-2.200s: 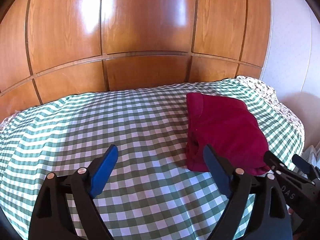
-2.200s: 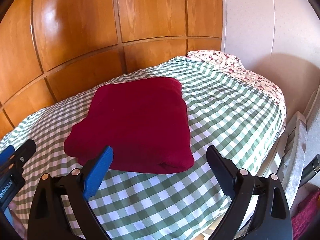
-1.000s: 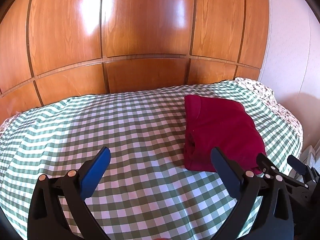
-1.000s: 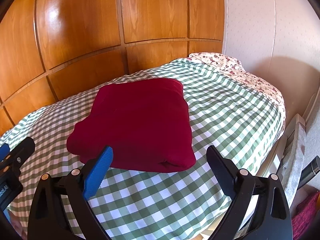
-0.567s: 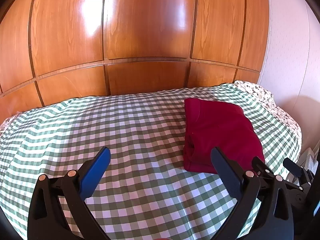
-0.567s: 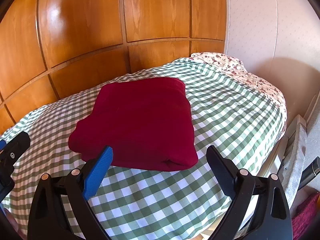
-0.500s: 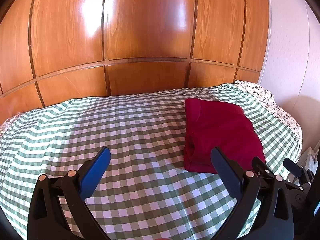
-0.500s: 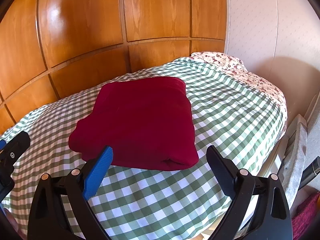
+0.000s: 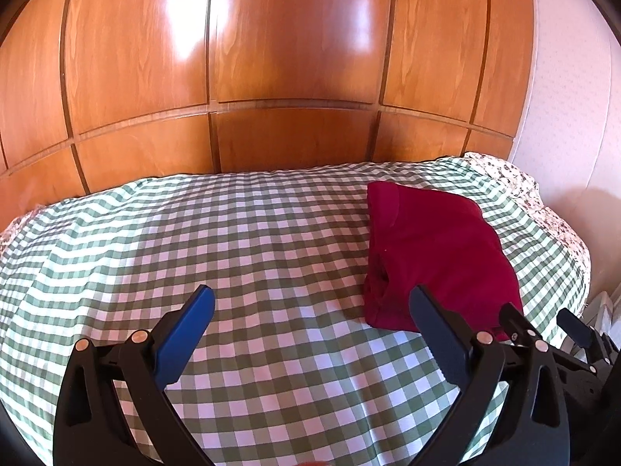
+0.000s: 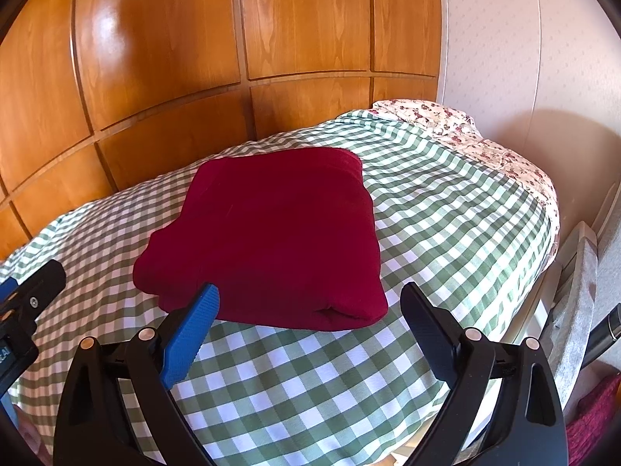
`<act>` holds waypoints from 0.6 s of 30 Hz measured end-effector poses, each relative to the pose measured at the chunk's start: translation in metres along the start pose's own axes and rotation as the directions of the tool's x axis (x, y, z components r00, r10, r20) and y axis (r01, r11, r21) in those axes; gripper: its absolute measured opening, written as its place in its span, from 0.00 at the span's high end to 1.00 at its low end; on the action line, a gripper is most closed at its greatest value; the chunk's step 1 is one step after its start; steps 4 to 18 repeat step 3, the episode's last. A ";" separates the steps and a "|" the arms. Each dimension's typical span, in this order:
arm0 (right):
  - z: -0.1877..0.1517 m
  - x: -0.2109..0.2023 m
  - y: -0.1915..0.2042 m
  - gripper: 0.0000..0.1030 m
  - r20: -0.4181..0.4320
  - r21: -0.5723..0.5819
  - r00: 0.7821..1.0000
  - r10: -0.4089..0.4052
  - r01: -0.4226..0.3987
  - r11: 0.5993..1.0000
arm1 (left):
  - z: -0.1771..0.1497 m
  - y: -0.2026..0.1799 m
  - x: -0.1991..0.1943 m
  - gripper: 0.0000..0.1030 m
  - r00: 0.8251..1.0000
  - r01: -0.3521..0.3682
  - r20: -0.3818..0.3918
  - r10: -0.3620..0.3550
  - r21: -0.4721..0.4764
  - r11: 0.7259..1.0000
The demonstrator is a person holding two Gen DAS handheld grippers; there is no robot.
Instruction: Fold small clothes
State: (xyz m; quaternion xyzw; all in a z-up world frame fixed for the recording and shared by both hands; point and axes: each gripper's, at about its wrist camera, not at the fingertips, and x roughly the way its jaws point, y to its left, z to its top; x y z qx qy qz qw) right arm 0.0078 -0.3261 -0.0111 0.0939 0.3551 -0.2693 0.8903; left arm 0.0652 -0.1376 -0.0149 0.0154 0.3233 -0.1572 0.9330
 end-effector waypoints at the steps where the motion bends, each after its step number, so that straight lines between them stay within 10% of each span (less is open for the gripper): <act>1: 0.000 0.000 0.000 0.09 0.001 0.001 1.000 -0.001 0.001 1.000 | -0.001 0.000 0.000 0.03 1.000 -0.006 0.005 0.006 0.004 1.000; 18: 0.000 0.000 0.000 0.09 0.000 0.005 1.000 -0.005 0.005 1.000 | -0.002 -0.001 -0.001 0.03 1.000 -0.013 0.013 0.013 0.013 1.000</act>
